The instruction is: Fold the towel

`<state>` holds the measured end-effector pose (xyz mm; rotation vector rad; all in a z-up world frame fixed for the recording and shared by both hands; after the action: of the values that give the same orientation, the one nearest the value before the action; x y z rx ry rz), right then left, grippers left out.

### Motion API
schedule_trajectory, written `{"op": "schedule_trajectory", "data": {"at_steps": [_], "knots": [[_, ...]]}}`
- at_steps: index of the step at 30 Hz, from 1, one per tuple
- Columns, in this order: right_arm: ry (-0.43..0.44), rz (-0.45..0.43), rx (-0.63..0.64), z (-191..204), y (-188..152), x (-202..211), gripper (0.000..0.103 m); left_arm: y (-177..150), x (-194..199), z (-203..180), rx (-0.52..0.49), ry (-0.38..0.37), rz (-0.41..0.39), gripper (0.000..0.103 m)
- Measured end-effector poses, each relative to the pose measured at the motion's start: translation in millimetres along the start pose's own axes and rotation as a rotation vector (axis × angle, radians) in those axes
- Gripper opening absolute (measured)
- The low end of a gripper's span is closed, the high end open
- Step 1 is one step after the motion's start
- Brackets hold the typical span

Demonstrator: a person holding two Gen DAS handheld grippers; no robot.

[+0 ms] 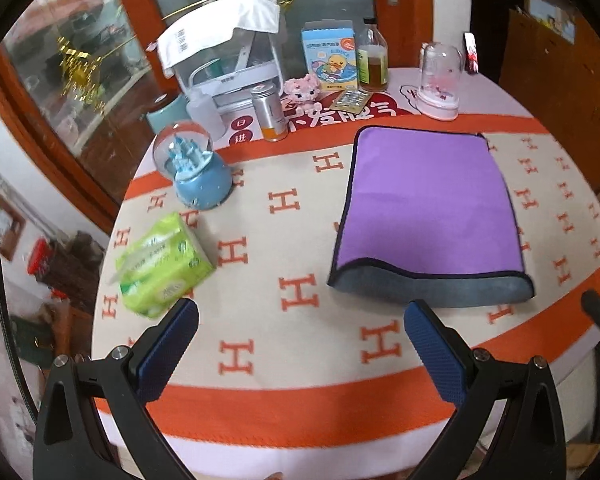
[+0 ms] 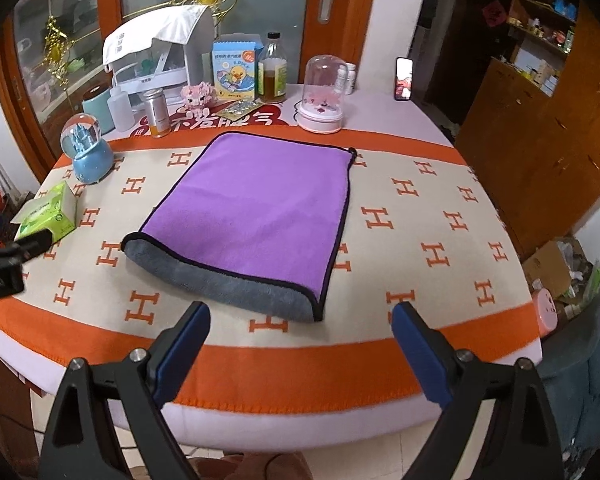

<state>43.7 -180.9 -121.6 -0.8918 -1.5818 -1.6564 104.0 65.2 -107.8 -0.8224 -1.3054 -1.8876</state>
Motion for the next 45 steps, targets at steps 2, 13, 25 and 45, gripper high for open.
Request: {"op": "schedule_trajectory", "data": {"at_steps": [2,13,25,45], "knots": [[0.019,0.020,0.014,-4.2,0.9,-13.8,0.085,2.2,-14.0,-3.1,-0.043,0.018,0.013,0.102],[0.173,0.171,0.063,-34.8,-7.3,-99.7,0.070,14.7,-94.6,-63.8,-0.298,-0.161,0.101,0.098],[0.395,0.325,0.117,-32.5,-23.9,-157.1,0.048,14.6,-155.1,-107.1,-0.504,-0.385,0.225,0.079],[0.526,0.388,0.151,-15.6,-25.6,-166.0,0.015,-9.9,-164.6,-122.1,-0.596,-0.535,0.347,0.046]]}}
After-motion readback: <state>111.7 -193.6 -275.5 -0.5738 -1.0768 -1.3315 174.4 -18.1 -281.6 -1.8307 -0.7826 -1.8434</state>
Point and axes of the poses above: each gripper's, at about its wrist camera, not at the fingertips, and x roughly against the way its jaws point, z to its left, y to its top, the point moved 9 cm from there along -x, roughly the way its jaws point, and after that the axes turned 8 degrees about y, right-handed, at the moved point
